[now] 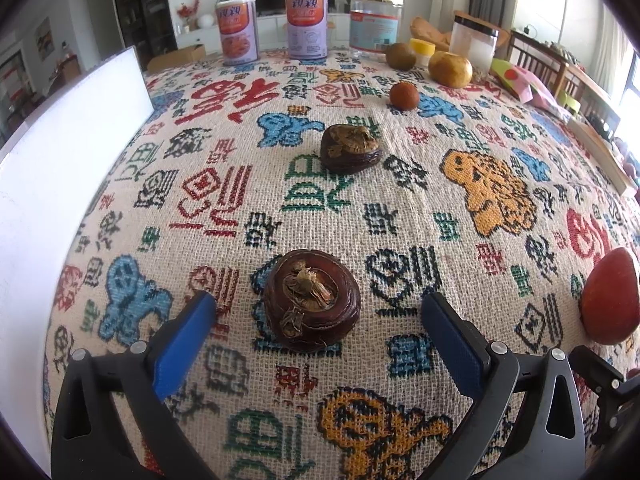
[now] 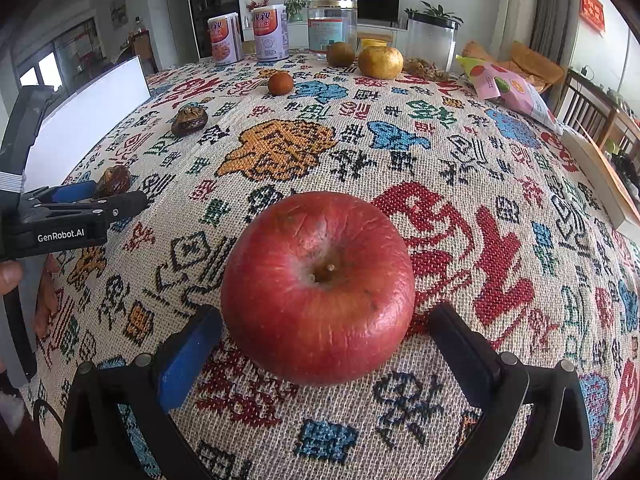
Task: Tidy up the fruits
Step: 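Hold the left tool open around the lychee while the right tool holds the red apple, then close the left tool on the brown lychee and lift it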
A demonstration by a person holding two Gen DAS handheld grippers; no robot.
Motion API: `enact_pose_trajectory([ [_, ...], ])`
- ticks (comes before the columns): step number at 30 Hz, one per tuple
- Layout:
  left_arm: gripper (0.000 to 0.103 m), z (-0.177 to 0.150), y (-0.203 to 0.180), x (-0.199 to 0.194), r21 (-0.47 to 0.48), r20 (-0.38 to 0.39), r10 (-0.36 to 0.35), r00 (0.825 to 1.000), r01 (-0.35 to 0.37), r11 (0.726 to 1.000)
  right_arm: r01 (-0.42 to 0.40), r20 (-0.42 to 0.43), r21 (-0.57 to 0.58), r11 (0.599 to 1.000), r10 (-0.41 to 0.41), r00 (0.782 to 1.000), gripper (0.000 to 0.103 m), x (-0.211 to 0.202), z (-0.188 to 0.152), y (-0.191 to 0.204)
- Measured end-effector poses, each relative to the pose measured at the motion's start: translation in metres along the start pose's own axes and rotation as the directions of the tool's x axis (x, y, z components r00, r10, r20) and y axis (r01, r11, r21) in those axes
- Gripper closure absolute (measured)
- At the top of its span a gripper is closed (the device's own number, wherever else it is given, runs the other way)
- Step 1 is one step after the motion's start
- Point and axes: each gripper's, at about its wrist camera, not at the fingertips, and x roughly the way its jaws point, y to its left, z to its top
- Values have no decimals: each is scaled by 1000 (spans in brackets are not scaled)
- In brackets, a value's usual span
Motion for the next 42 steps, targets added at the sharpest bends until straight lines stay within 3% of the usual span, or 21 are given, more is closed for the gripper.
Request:
enact_pose_trajectory([
  [42, 0, 4, -1, 3, -25, -5, 6, 1000, -6, 1000, 0, 0, 0, 1000, 0, 1000, 0, 0, 0, 0],
])
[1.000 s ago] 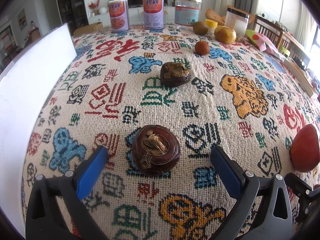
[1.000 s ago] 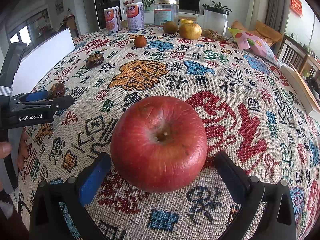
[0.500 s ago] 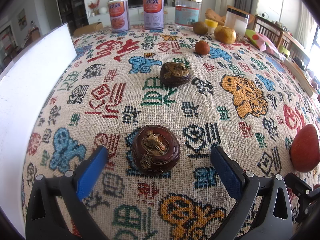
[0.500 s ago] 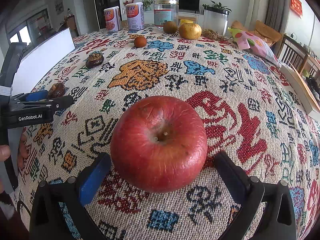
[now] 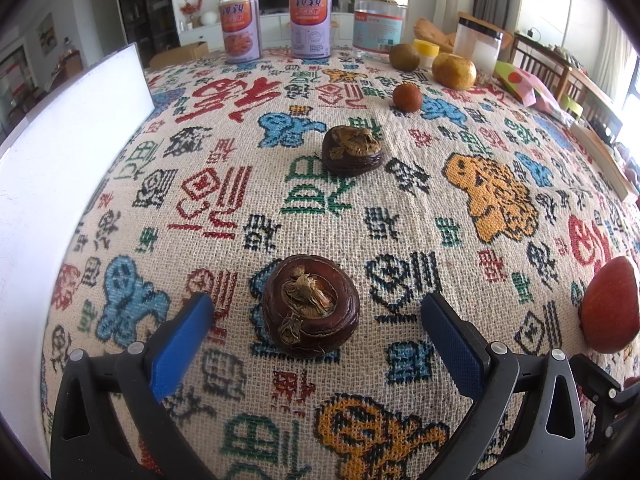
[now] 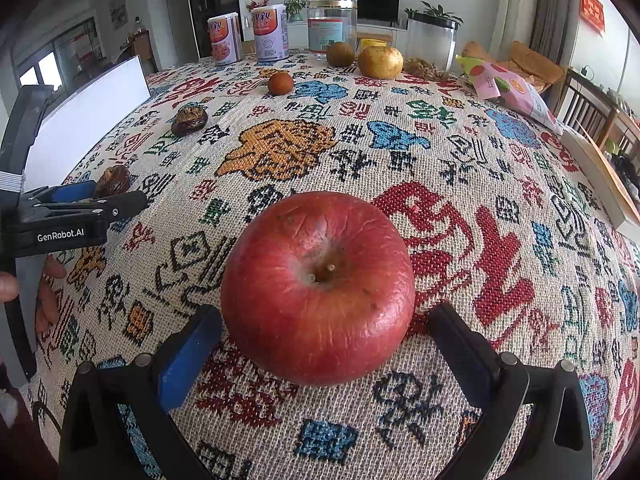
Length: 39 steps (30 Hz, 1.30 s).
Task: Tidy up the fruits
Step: 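Close the left tool on the brown lychee and lift it, then carry the lychee and red apple into the white box and open both tools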
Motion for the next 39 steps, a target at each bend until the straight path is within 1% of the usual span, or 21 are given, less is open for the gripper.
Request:
enact_pose_trajectory([
  [2, 1, -1, 2, -2, 32, -29, -23, 999, 24, 999, 0, 0, 0, 1000, 0, 1000, 0, 0, 0, 0],
  [4, 1, -4, 10, -9, 87, -81, -102, 991, 109, 990, 0, 0, 0, 1000, 0, 1000, 0, 0, 0, 0],
  [6, 2, -8, 26, -18, 68, -89, -153, 984, 159, 985, 0, 0, 0, 1000, 0, 1000, 0, 0, 0, 0],
  [9, 3, -2, 40, -26, 30, -94, -165, 982, 168, 985, -3, 1, 3, 1000, 3, 1000, 0, 0, 0, 0],
  [11, 3, 5, 37, -28, 40, -79, -170, 982, 174, 984, -2, 1, 2, 1000, 2, 1000, 0, 0, 0, -1],
  [12, 10, 8, 33, -27, 56, -75, -168, 983, 173, 983, -5, 2, 4, 1000, 5, 1000, 0, 0, 0, -1],
  [13, 30, 10, 27, -24, 78, -79, -164, 983, 170, 982, -18, 8, 12, 1000, 18, 1000, 0, -2, 0, -3],
  [14, 40, 10, 21, -17, 98, -101, -156, 983, 165, 981, -55, 25, 31, 998, 55, 998, 0, -5, -1, -7],
  [15, 56, 9, 17, -11, 110, -129, -152, 980, 167, 980, -123, 57, 68, 990, 119, 991, 0, -11, -2, -16],
  [17, 59, 6, 10, -14, 156, -90, -117, 989, 130, 979, -229, 104, 185, 956, 213, 972, 0, -21, -6, -37],
  [18, 60, 4, 10, -16, 162, -76, -111, 991, 122, 979, -248, 108, 229, 941, 229, 967, 0, -23, -7, -44],
  [21, 61, -3, 19, -26, 104, -57, -142, 988, 148, 984, -208, 86, 184, 961, 195, 977, 1, -26, 2, -39],
  [23, 61, -9, 27, -39, 69, -38, -159, 987, 161, 984, -173, 77, 123, 977, 164, 983, 11, -25, 9, -29],
  [24, 61, -11, 31, -49, 54, -26, -170, 985, 171, 984, -180, 64, 112, 977, 174, 983, 31, -23, 12, -25],
  [25, 61, -13, 37, -60, 36, -11, -184, 983, 184, 982, -182, 46, 118, 976, 178, 983, 35, -21, 14, -22],
  [27, 61, -15, 51, -88, -15, 26, -222, 975, 222, 975, -147, 22, 100, 984, 145, 989, 35, -21, 20, -14],
  [28, 61, -13, 61, -104, -51, 51, -248, 968, 250, 967, -160, 16, 96, 982, 159, 987, 35, -22, 22, -10],
  [31, 61, -4, 100, -158, -169, 137, -307, 942, 328, 930, -309, 28, 130, 942, 308, 951, 35, -33, 36, 9],
  [33, 61, 5, 133, -192, -228, 205, -301, 931, 345, 911, -400, 40, 110, 910, 398, 916, 35, -43, 55, 37],
  [37, 61, 24, 213, -229, -343, 271, -183, 945, 272, 899, -557, 44, -12, 831, 556, 830, 35, -65, 110, 131],
  [39, 61, 24, 256, -225, -442, 254, -106, 961, 213, 872, -612, 25, -87, 786, 616, 787, 35, -71, 138, 187],
])
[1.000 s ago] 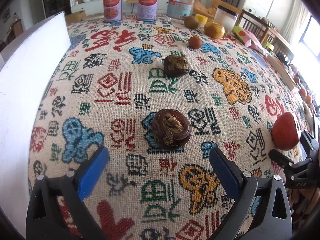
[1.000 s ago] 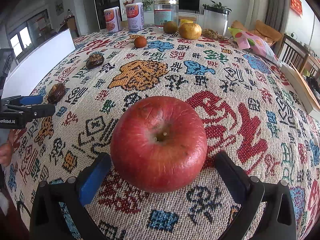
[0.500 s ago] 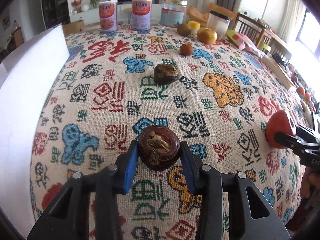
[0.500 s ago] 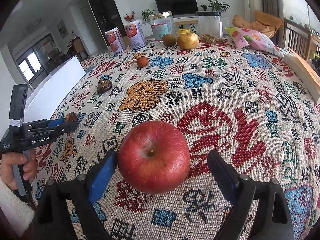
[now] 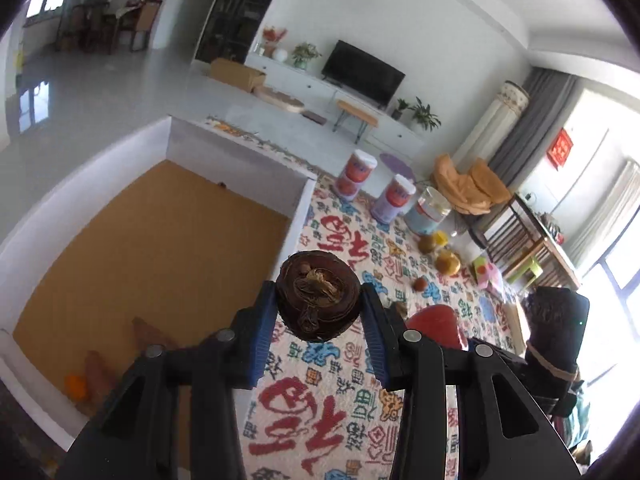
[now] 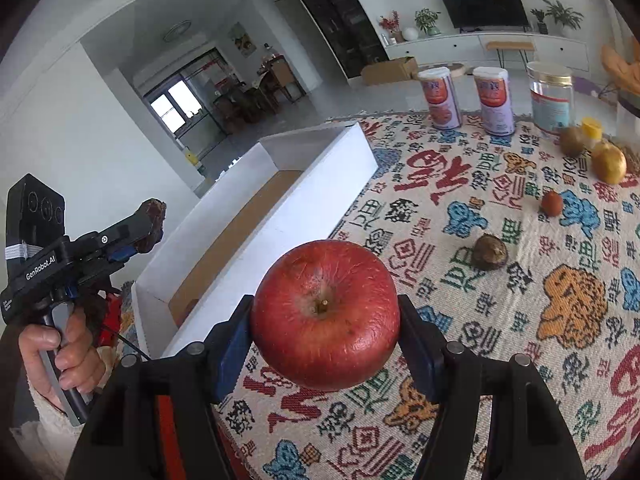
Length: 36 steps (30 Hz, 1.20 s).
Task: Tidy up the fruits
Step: 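Carry the lychee and red apple into the white box and open both tools, then withdraw both tools from the box back over the table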
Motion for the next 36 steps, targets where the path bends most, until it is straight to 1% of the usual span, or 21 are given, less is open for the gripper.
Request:
enact_pose_trajectory([
  [1, 61, 7, 21, 5, -53, -5, 31, 1000, -31, 998, -33, -11, -30, 999, 32, 999, 35, 17, 14, 20],
  [3, 61, 14, 61, 22, -159, -36, 99, 994, -104, 982, -83, -43, -95, 992, 79, 996, 35, 54, 38, 59],
  [5, 61, 13, 93, 43, -226, -84, 151, 985, -166, 960, -95, -82, -152, 984, 83, 993, 35, 95, 55, 92],
  [6, 61, 10, 106, 54, -261, -114, 159, 981, -184, 948, -91, -106, -176, 980, 73, 992, 35, 115, 60, 105],
  [9, 61, -1, 136, 79, -359, -189, 142, 972, -203, 911, -42, -182, -251, 967, -5, 983, 35, 172, 63, 131],
  [11, 60, -5, 146, 88, -396, -211, 136, 968, -212, 893, 2, -226, -295, 956, -71, 971, 35, 202, 60, 138],
  [14, 58, -8, 154, 100, -443, -224, 131, 966, -220, 869, 63, -263, -330, 942, -156, 952, 35, 233, 54, 139],
  [15, 50, -8, 156, 101, -460, -220, 122, 968, -213, 862, 82, -268, -331, 940, -176, 947, 34, 239, 53, 138],
  [16, 42, -8, 156, 99, -472, -214, 117, 970, -208, 857, 100, -258, -326, 940, -190, 947, 34, 240, 53, 136],
  [18, 36, -7, 149, 92, -476, -190, 121, 974, -199, 856, 96, -211, -301, 949, -165, 963, 34, 230, 59, 132],
  [20, 33, -2, 133, 81, -448, -155, 115, 981, -174, 877, 97, -152, -281, 955, -144, 978, 34, 204, 68, 129],
  [21, 29, -1, 120, 75, -429, -135, 107, 985, -155, 890, 102, -114, -279, 955, -139, 984, 33, 188, 75, 126],
  [23, 22, 0, 91, 63, -375, -95, 87, 992, -117, 920, 121, -35, -295, 948, -138, 990, 28, 154, 83, 118],
  [25, 17, -6, 55, 55, -300, -68, 57, 996, -75, 951, 163, 36, -318, 934, -160, 986, 13, 120, 83, 105],
  [26, 16, -11, 34, 54, -250, -61, 35, 997, -50, 967, 197, 65, -327, 924, -185, 980, 10, 105, 79, 96],
  [27, 13, -19, 14, 55, -196, -62, 16, 998, -28, 980, 233, 88, -330, 915, -216, 972, 6, 91, 73, 82],
  [28, 11, -29, -5, 57, -139, -69, 0, 998, -10, 990, 268, 104, -328, 906, -247, 963, 5, 78, 65, 67],
  [30, 9, -54, -45, 71, -15, -101, -15, 995, 14, 1000, 342, 110, -308, 888, -324, 940, 5, 54, 38, 29],
  [33, 9, -103, -92, 110, 147, -179, 18, 984, 9, 989, 449, 70, -215, 867, -445, 893, 5, 19, -14, -43],
  [34, 9, -120, -105, 125, 190, -204, 28, 978, 11, 982, 487, 47, -177, 855, -487, 872, 5, 9, -33, -68],
  [36, 9, -149, -127, 152, 275, -224, 50, 973, 14, 961, 555, -2, -97, 826, -558, 830, 5, -12, -68, -117],
])
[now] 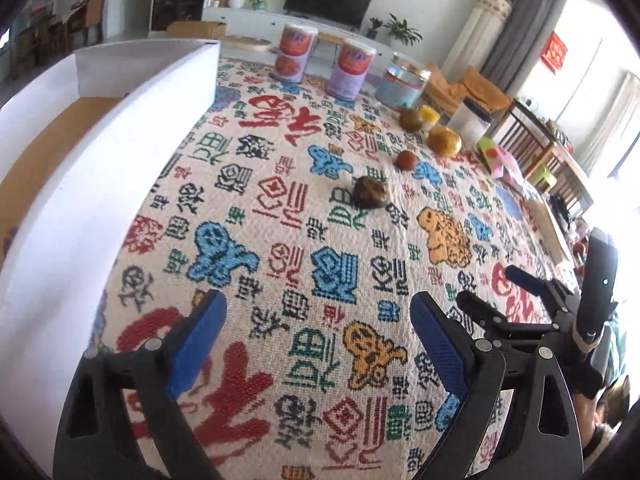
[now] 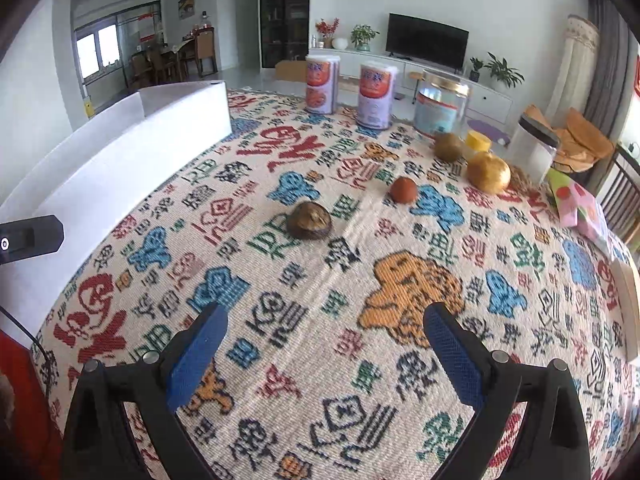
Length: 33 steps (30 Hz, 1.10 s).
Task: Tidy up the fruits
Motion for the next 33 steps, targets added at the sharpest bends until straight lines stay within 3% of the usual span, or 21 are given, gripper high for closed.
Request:
enact_pose_trajectory([
  [3, 9, -9, -33, 35, 95, -14, 41, 999, -39, 995, 100, -43, 113, 989, -95, 995, 5, 2, -45, -56],
  [7, 9, -12, -52, 66, 172, -6, 105, 994, -103, 980, 198, -63, 163, 967, -190, 980, 5, -1, -72, -89],
  [9, 7, -16, -56, 74, 217, 23, 163, 986, -164, 962, 174, -66, 200, 964, -164, 984, 5, -1, -73, -96],
  [11, 4, -17, -57, 76, 222, 21, 179, 984, -179, 958, 179, -85, 207, 962, -164, 983, 3, 2, -72, -98],
  [13, 0, -15, -53, 78, 199, 8, 176, 984, -174, 964, 178, -92, 219, 959, -161, 983, 0, 5, -72, -98],
  [33, 1, -15, -55, 82, 201, 7, 177, 984, -175, 964, 169, -95, 239, 956, -150, 984, 0, 9, -73, -100],
])
